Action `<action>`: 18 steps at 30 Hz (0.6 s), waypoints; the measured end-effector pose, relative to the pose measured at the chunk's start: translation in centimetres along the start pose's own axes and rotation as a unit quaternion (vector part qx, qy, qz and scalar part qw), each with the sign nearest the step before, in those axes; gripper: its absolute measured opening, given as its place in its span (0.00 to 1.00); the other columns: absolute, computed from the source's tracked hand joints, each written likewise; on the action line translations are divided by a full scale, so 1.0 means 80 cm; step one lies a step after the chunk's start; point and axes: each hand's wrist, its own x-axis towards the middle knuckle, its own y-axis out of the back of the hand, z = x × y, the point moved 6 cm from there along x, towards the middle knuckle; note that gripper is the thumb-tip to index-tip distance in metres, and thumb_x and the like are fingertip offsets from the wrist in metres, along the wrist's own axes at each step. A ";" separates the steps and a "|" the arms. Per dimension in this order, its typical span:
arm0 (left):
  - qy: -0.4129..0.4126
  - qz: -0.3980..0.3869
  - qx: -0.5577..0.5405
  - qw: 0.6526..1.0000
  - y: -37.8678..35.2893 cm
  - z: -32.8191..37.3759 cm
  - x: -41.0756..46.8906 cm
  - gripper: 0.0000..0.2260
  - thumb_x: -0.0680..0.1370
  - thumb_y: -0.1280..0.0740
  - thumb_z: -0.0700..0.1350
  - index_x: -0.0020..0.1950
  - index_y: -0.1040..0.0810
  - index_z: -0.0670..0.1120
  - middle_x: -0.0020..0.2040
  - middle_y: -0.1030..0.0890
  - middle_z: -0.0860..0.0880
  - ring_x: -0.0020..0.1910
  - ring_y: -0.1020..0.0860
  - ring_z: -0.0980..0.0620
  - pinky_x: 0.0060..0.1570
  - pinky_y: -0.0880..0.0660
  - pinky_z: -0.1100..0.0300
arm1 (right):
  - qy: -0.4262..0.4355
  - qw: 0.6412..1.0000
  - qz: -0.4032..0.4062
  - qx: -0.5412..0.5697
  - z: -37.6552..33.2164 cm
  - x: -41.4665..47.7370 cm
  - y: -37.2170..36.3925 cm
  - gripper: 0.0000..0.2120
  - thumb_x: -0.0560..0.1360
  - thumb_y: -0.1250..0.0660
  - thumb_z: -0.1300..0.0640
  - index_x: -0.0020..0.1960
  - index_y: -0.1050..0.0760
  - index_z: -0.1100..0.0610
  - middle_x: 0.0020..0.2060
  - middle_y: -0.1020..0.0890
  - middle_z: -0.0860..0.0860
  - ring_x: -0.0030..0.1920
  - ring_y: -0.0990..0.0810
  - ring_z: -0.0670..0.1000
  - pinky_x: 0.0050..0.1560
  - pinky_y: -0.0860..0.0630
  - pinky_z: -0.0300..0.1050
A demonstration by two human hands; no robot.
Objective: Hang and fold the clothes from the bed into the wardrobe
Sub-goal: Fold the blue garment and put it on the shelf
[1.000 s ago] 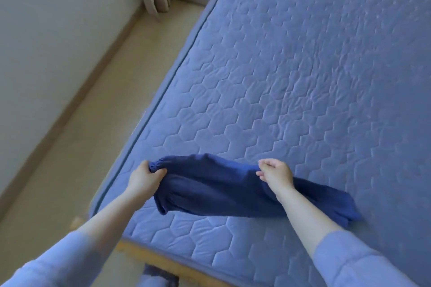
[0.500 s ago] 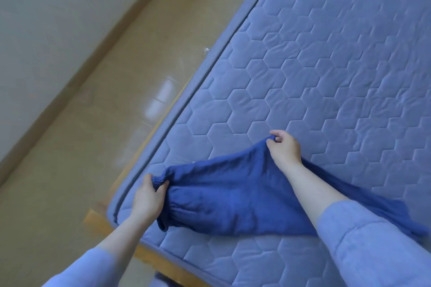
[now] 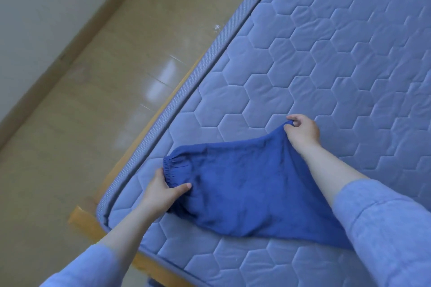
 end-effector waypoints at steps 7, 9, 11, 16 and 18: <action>-0.023 0.025 0.065 0.997 0.010 -0.030 -0.016 0.19 0.71 0.26 0.55 0.53 0.27 0.47 0.49 0.20 0.53 0.47 0.22 0.54 0.41 0.27 0.59 | -0.009 0.999 -0.008 0.035 0.002 -0.001 -0.002 0.20 0.75 0.38 0.63 0.65 0.24 0.53 0.58 0.22 0.53 0.53 0.22 0.52 0.50 0.28 0.42; -0.020 0.030 0.055 0.998 0.012 -0.039 -0.018 0.18 0.71 0.25 0.56 0.49 0.27 0.46 0.46 0.19 0.51 0.45 0.21 0.54 0.41 0.26 0.58 | -0.010 0.999 -0.023 0.035 -0.001 -0.004 -0.006 0.21 0.75 0.38 0.62 0.67 0.26 0.53 0.62 0.24 0.53 0.60 0.23 0.53 0.55 0.28 0.43; -0.009 0.005 0.030 0.999 0.009 -0.049 -0.020 0.18 0.70 0.24 0.55 0.50 0.26 0.47 0.47 0.19 0.52 0.46 0.21 0.54 0.40 0.27 0.60 | -0.011 0.998 -0.053 0.031 -0.001 -0.007 -0.013 0.23 0.76 0.37 0.62 0.70 0.29 0.53 0.66 0.26 0.52 0.65 0.27 0.51 0.56 0.32 0.40; -0.113 0.062 0.102 0.986 0.008 -0.053 -0.030 0.14 0.73 0.27 0.42 0.50 0.31 0.49 0.45 0.22 0.55 0.47 0.22 0.49 0.39 0.30 0.57 | -0.010 0.997 -0.081 0.017 0.002 -0.016 -0.018 0.28 0.76 0.37 0.62 0.75 0.36 0.51 0.71 0.30 0.51 0.69 0.30 0.52 0.60 0.32 0.41; -0.138 0.116 0.110 0.977 0.010 -0.048 -0.036 0.13 0.75 0.30 0.42 0.51 0.33 0.50 0.45 0.22 0.55 0.46 0.23 0.48 0.40 0.31 0.54 | 0.000 0.997 -0.080 0.007 0.001 -0.019 -0.017 0.30 0.75 0.37 0.62 0.75 0.37 0.51 0.72 0.32 0.51 0.69 0.30 0.53 0.60 0.32 0.42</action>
